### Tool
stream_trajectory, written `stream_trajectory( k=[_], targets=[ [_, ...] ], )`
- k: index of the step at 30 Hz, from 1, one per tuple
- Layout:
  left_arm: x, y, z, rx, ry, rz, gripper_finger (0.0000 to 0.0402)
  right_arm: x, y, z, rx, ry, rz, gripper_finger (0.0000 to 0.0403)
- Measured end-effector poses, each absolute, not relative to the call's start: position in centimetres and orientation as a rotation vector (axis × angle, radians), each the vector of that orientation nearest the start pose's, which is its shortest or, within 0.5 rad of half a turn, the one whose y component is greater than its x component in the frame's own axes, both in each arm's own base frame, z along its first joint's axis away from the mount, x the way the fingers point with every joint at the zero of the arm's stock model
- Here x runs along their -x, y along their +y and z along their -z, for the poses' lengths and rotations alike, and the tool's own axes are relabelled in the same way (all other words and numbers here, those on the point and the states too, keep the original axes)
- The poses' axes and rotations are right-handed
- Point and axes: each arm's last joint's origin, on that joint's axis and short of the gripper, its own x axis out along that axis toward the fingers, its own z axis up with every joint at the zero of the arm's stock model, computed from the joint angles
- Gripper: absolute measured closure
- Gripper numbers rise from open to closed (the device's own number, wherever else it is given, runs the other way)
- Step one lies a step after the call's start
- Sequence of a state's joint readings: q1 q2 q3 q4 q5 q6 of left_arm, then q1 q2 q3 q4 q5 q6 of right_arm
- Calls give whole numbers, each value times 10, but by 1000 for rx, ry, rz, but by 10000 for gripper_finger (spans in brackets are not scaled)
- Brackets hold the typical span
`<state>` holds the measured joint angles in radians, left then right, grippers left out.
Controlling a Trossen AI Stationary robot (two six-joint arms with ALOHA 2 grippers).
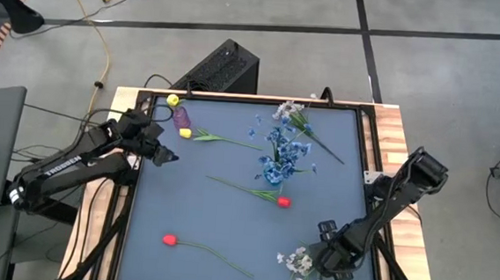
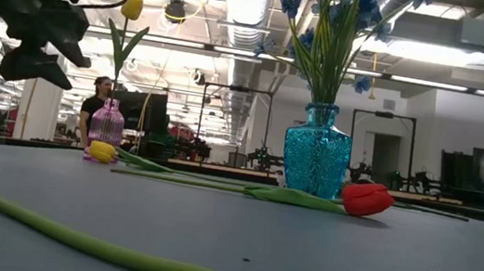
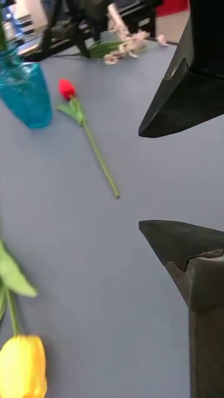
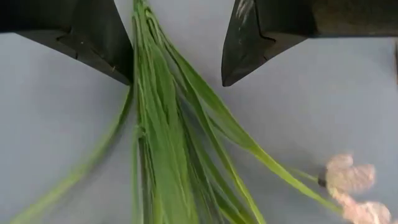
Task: Sort flowers into vase by color
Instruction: Put the bottom white flowers into the purple vase
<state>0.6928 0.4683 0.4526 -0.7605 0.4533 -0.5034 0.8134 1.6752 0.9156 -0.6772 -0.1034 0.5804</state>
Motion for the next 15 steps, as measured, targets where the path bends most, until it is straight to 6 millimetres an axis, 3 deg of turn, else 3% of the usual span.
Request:
stream_trajectory(
  k=[5, 12, 15],
  targets=[
    [-86, 47, -213, 878, 619, -354, 184, -195, 206, -139, 36, 1534, -285, 197],
    [-88, 44, -213, 820, 641, -346, 184, -201, 205, -158, -3, 1493, -302, 373],
    [-89, 43, -213, 774, 648, -324, 184, -206, 198, -181, -54, 1434, -311, 374]
  ],
)
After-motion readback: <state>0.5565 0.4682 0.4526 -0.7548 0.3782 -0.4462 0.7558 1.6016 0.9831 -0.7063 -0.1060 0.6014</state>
